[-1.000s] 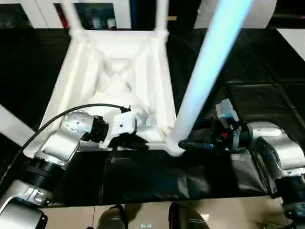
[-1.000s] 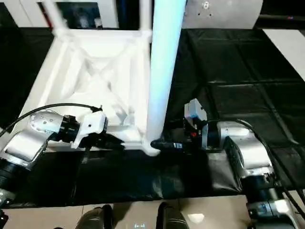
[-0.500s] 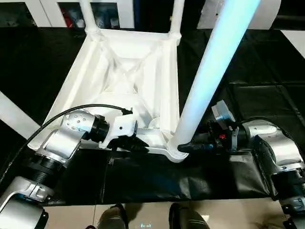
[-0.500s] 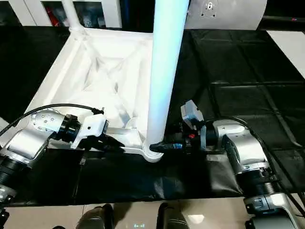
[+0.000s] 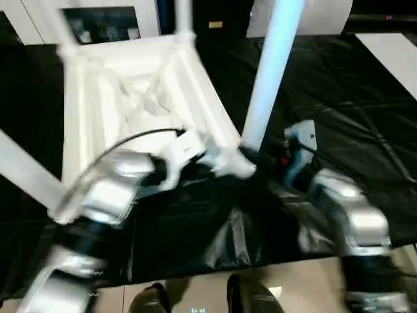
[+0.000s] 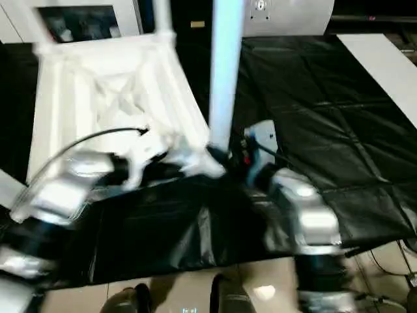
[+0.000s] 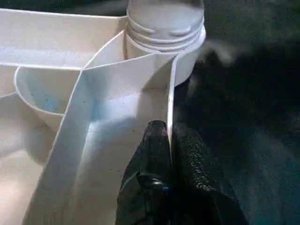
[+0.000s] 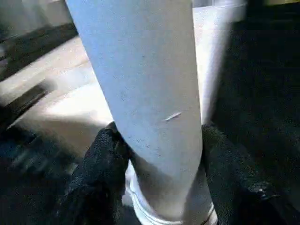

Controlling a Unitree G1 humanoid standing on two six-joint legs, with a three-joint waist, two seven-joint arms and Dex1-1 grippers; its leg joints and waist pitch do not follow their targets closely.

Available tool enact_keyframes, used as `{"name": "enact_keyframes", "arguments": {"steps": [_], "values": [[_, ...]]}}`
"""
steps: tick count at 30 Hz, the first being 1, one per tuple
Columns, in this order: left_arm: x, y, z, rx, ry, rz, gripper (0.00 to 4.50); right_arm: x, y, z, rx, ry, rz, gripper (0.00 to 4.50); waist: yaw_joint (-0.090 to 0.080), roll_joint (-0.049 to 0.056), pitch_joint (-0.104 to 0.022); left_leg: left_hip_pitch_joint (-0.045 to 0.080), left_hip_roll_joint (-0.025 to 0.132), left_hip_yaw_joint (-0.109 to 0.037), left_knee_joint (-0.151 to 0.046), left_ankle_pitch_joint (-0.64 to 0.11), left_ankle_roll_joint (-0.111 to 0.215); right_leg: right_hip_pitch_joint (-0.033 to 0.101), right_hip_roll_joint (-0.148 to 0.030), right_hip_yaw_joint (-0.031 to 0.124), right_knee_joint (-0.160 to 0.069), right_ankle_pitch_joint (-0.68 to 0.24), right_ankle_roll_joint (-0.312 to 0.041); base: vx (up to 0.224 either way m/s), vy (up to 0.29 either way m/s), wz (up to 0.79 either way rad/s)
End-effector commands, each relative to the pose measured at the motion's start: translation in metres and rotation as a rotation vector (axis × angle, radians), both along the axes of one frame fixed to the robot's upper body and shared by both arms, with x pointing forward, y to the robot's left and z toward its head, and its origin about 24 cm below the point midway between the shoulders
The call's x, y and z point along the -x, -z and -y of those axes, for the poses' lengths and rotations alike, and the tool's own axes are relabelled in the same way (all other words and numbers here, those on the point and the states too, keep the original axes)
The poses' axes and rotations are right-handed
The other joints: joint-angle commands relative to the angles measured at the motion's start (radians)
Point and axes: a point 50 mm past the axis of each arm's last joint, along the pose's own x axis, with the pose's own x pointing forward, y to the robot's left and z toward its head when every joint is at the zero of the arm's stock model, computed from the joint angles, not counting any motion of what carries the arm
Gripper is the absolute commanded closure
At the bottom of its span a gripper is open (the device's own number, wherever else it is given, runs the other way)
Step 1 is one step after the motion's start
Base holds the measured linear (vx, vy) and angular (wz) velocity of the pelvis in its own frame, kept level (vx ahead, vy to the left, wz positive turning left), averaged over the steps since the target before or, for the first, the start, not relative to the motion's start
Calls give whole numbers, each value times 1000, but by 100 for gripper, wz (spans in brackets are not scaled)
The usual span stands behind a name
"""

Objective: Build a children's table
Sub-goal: Rotate leg to tighten

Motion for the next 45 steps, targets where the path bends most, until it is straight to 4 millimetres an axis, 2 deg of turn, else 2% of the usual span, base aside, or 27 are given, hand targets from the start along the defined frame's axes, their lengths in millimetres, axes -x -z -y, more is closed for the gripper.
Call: {"name": "enact_keyframes", "arguments": {"steps": [1,3,5,7,8,11,12,13,15,16,17,18,20,21,22,23,28,29,30,34,35,36,38,39,42,43,45], "values": [[4,-4,44,54,29,16,450,4,10,-53,-38,-86,-103,248,5,-6,-64,13,14,-14,-67,-222,22,46,-49,39,-89,-404,-164,0,0,0],[1,-6,59,66,-62,44,450,-2,7,-62,-81,53,-112,248,0,1,-64,14,14,-14,-68,-234,15,43,-46,39,-90,-383,-155,0,0,0],[1,-6,61,70,-83,49,450,-3,6,-63,-85,75,-110,248,3,-1,-64,16,13,-14,-68,-233,17,44,-44,39,-89,-355,-153,0,0,0],[3,-7,64,67,-85,53,450,-3,4,-62,-106,119,-111,193,-1,-1,-66,9,13,-17,-72,-230,22,53,-43,37,-84,-311,-154,0,0,0],[3,-6,64,65,-84,54,450,-3,4,-59,-115,137,-114,193,-1,-1,-66,14,13,-14,-70,-229,30,49,-42,38,-85,-289,-154,0,0,0],[4,-5,57,50,-75,58,450,-2,5,-47,-119,167,-119,157,0,1,-63,12,13,-13,-72,-236,38,50,-43,38,-88,-286,-156,0,0,0],[5,-5,53,46,-64,59,450,-1,5,-43,-120,153,-114,135,0,1,-65,12,13,-14,-72,-230,38,52,-43,38,-85,-272,-159,0,0,0],[5,-5,51,41,-58,57,450,-1,6,-39,-112,150,-112,135,1,2,-66,12,14,-14,-72,-216,41,54,-43,39,-82,-244,-164,0,0,0],[7,-4,45,38,-33,56,450,1,6,-29,-93,125,-91,123,2,3,-68,11,14,-13,-70,-189,55,60,-44,39,-78,-186,-178,0,0,0],[10,-3,36,31,3,48,450,3,4,-14,-66,83,-54,111,2,2,-72,10,13,-12,-67,-150,67,65,-43,38,-72,-128,-194,0,0,0],[11,-3,33,27,15,46,450,3,3,-10,-58,66,-42,111,4,2,-74,10,13,-12,-66,-134,76,68,-42,38,-68,-96,-204,0,0,0],[13,-2,30,23,42,49,450,5,2,-5,-41,28,-23,85,4,3,-76,9,14,-9,-61,-81,105,72,-41,40,-58,3,-240,0,0,0],[16,-1,22,13,76,38,450,8,-1,6,-1,-47,9,81,4,2,-78,7,14,-7,-58,-53,131,76,-43,40,-51,64,-270,0,0,0],[18,0,19,13,107,41,450,11,-2,11,8,-96,21,62,7,3,-82,9,14,-8,-56,-54,139,79,-43,39,-50,67,-275,0,0,0],[20,0,16,13,130,44,450,12,-3,14,11,-131,28,62,9,4,-78,10,17,-7,-57,-64,149,77,-45,39,-52,54,-283,0,0,0],[24,3,8,-13,171,35,450,17,-5,22,62,-229,62,62,11,6,-78,11,19,-8,-57,-78,148,76,-45,38,-54,27,-286,0,0,0],[35,4,-6,-28,305,-4,450,29,-11,36,92,-459,68,62,24,6,-70,22,25,-5,-61,-150,126,68,-47,40,-64,-115,-278,0,0,0],[38,3,-8,-27,330,-12,450,31,-11,38,93,-492,65,62,25,6,-70,23,27,-5,-62,-151,122,67,-47,40,-65,-125,-276,0,0,0],[41,3,-11,-37,380,-16,450,32,-12,40,111,-547,65,62,24,0,-72,24,28,-5,-62,-149,116,66,-47,40,-65,-134,-277,0,0,0],[47,5,-23,-95,484,-38,450,34,-11,44,166,-707,48,62,34,5,-72,27,28,-4,-61,-147,114,62,-46,41,-63,-137,-278,0,0,0],[47,5,-26,-111,516,-45,450,35,-11,44,173,-761,40,62,36,-4,-77,29,29,-2,-59,-142,115,63,-47,42,-62,-133,-281,0,0,0],[48,4,-28,-119,542,-52,450,35,-10,44,176,-806,31,62,43,1,-78,28,28,-3,-57,-133,117,63,-49,42,-58,-133,-282,0,0,0],[48,3,-28,-123,557,-54,450,36,-10,43,179,-827,26,62,44,-5,-81,28,28,-3,-56,-120,120,64,-48,42,-55,-117,-286,0,0,0],[47,3,-32,-153,586,-68,450,34,-8,42,233,-868,46,95,48,-6,-83,26,28,-3,-53,-112,123,63,-51,41,-52,-118,-289,0,0,0],[45,2,-34,-186,614,-64,450,33,-7,40,217,-917,18,100,48,-10,-81,23,26,-3,-53,-118,122,64,-51,42,-53,-146,-282,0,0,0],[45,2,-34,-191,623,-63,450,33,-7,39,211,-934,12,129,49,-12,-82,22,26,-3,-51,-127,118,64,-52,42,-53,-167,-275,0,0,0],[44,1,-35,-204,646,-62,450,33,-7,38,205,-983,0,143,51,-11,-80,23,28,-4,-52,-150,106,61,-53,42,-58,-213,-264,0,0,0]]}}
